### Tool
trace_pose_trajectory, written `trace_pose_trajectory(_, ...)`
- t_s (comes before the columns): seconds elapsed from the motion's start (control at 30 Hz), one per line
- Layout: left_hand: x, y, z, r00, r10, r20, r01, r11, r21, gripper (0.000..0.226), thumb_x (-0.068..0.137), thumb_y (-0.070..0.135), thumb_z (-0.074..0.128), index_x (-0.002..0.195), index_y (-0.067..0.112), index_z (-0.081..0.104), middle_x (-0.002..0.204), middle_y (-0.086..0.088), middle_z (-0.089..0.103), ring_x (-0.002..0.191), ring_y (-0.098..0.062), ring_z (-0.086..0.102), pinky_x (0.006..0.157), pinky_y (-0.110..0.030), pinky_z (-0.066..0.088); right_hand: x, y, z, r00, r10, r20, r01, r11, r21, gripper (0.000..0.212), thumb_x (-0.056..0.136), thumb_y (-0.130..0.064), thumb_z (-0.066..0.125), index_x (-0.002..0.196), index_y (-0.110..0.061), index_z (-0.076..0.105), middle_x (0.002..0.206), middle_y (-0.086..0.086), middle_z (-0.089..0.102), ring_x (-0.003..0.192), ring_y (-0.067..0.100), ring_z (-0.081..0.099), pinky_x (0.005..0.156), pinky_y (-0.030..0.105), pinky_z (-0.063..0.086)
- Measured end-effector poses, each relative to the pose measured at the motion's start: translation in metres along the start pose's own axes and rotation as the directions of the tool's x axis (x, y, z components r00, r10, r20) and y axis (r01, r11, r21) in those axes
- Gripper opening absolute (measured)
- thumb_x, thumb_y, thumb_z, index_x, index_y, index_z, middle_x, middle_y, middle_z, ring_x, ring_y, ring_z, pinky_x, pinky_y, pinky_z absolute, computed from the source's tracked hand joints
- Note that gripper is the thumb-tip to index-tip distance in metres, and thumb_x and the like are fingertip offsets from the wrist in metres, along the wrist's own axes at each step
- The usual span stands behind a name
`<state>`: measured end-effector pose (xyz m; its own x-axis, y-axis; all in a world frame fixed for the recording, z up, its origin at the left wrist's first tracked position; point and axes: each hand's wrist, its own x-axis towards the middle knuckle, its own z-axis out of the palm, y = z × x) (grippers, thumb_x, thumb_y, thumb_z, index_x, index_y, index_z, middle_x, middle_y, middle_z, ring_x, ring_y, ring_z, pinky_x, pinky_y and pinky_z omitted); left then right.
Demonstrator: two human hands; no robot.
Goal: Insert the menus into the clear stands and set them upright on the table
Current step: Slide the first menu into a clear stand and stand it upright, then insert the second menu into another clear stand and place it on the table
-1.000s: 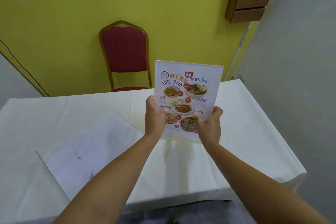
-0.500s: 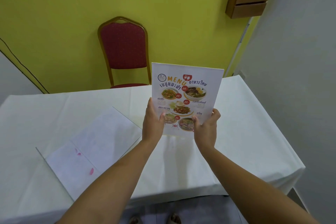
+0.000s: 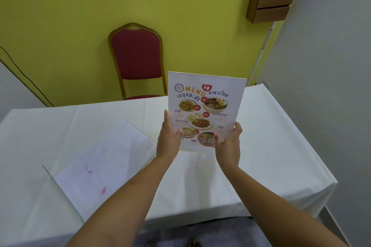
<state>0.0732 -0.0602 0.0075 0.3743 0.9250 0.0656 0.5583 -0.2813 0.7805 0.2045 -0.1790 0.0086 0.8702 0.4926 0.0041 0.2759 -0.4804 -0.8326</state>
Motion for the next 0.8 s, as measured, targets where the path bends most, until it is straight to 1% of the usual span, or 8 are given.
trace_pose_trajectory(0.1, -0.006, -0.012, 0.002, 0.999, -0.011, 0.049, 0.007, 0.996, 0.083, 0.086, 0.096, 0.025, 0.057, 0.154, 0.030, -0.007, 0.147, 0.000, 0.041, 0.121, -0.019, 0.056, 0.075, -0.033, 0.058, -0.010, 0.008, 0.002, 1.000, 0.010, 0.012, -0.010, 1.000, -0.019, 0.072, 0.094, -0.019, 0.058, 0.148, -0.030, 0.011, 0.138, 0.003, 0.050, 0.117, 0.025, 0.056, 0.080, 0.047, 0.057)
trace_pose_trajectory(0.2, -0.010, -0.028, -0.001, 0.994, -0.014, 0.111, -0.006, 0.985, 0.173, 0.087, 0.095, 0.025, 0.057, 0.153, 0.032, -0.007, 0.141, 0.001, 0.046, 0.115, -0.019, 0.058, 0.072, -0.032, 0.058, -0.025, 0.015, 0.007, 1.000, 0.016, 0.020, -0.015, 0.998, -0.057, 0.079, 0.095, -0.021, 0.057, 0.153, -0.028, 0.004, 0.150, 0.001, 0.038, 0.129, 0.024, 0.047, 0.086, 0.046, 0.054)
trace_pose_trajectory(0.27, -0.011, -0.038, -0.005, 0.988, -0.004, 0.156, -0.032, 0.973, 0.229, 0.088, 0.094, 0.025, 0.059, 0.153, 0.032, -0.005, 0.140, 0.000, 0.048, 0.117, -0.021, 0.057, 0.075, -0.035, 0.058, -0.036, 0.016, 0.014, 0.999, 0.028, 0.028, -0.025, 0.994, -0.109, 0.086, 0.094, -0.019, 0.059, 0.155, -0.025, -0.001, 0.156, 0.001, 0.028, 0.136, 0.025, 0.039, 0.092, 0.046, 0.051)
trace_pose_trajectory(0.33, -0.011, -0.048, -0.011, 0.982, 0.010, 0.186, -0.065, 0.955, 0.290, 0.088, 0.093, 0.025, 0.060, 0.154, 0.030, -0.004, 0.143, -0.002, 0.047, 0.121, -0.023, 0.054, 0.080, -0.036, 0.057, -0.047, 0.018, 0.021, 0.998, 0.042, 0.041, -0.035, 0.988, -0.152, 0.089, 0.093, -0.018, 0.061, 0.155, -0.021, -0.004, 0.159, 0.005, 0.020, 0.141, 0.027, 0.030, 0.104, 0.047, 0.043)
trace_pose_trajectory(0.43, -0.013, -0.068, -0.026, 0.979, 0.011, 0.204, -0.084, 0.932, 0.353, 0.086, 0.094, 0.027, 0.059, 0.155, 0.027, -0.002, 0.150, -0.003, 0.041, 0.130, -0.025, 0.049, 0.092, -0.036, 0.052, -0.066, 0.016, 0.039, 0.994, 0.061, 0.090, -0.032, 0.955, -0.296, 0.088, 0.095, -0.024, 0.057, 0.155, -0.011, -0.007, 0.164, 0.012, -0.002, 0.148, 0.032, 0.012, 0.119, 0.044, 0.022)
trace_pose_trajectory(0.5, -0.014, -0.084, -0.039, 0.981, -0.010, 0.195, -0.068, 0.920, 0.387, 0.083, 0.095, 0.030, 0.056, 0.155, 0.023, 0.001, 0.155, -0.004, 0.035, 0.136, -0.025, 0.043, 0.102, -0.035, 0.045, -0.079, 0.010, 0.054, 0.990, 0.069, 0.123, -0.020, 0.932, -0.362, 0.086, 0.097, -0.030, 0.053, 0.155, -0.008, -0.006, 0.164, 0.011, -0.005, 0.148, 0.032, 0.009, 0.121, 0.042, 0.014)
trace_pose_trajectory(0.6, -0.012, -0.112, -0.068, 0.987, -0.064, 0.146, -0.008, 0.894, 0.448, 0.079, 0.096, 0.038, 0.053, 0.156, 0.020, 0.006, 0.158, -0.004, 0.029, 0.141, -0.025, 0.037, 0.111, -0.034, 0.035, -0.101, -0.006, 0.084, 0.976, 0.066, 0.209, 0.024, 0.915, -0.402, 0.082, 0.099, -0.040, 0.046, 0.156, -0.011, -0.004, 0.164, 0.010, -0.007, 0.150, 0.032, 0.006, 0.121, 0.042, 0.010)
trace_pose_trajectory(0.8, 0.002, -0.163, -0.128, 0.987, -0.107, 0.119, 0.026, 0.840, 0.542, 0.077, 0.096, 0.047, 0.046, 0.155, 0.013, 0.009, 0.160, -0.007, 0.022, 0.146, -0.025, 0.027, 0.117, -0.035, 0.022, -0.142, -0.039, 0.146, 0.899, -0.038, 0.436, 0.264, 0.841, -0.472, 0.079, 0.099, -0.057, 0.029, 0.156, -0.017, -0.009, 0.162, 0.008, -0.019, 0.150, 0.030, -0.008, 0.119, 0.041, -0.006)
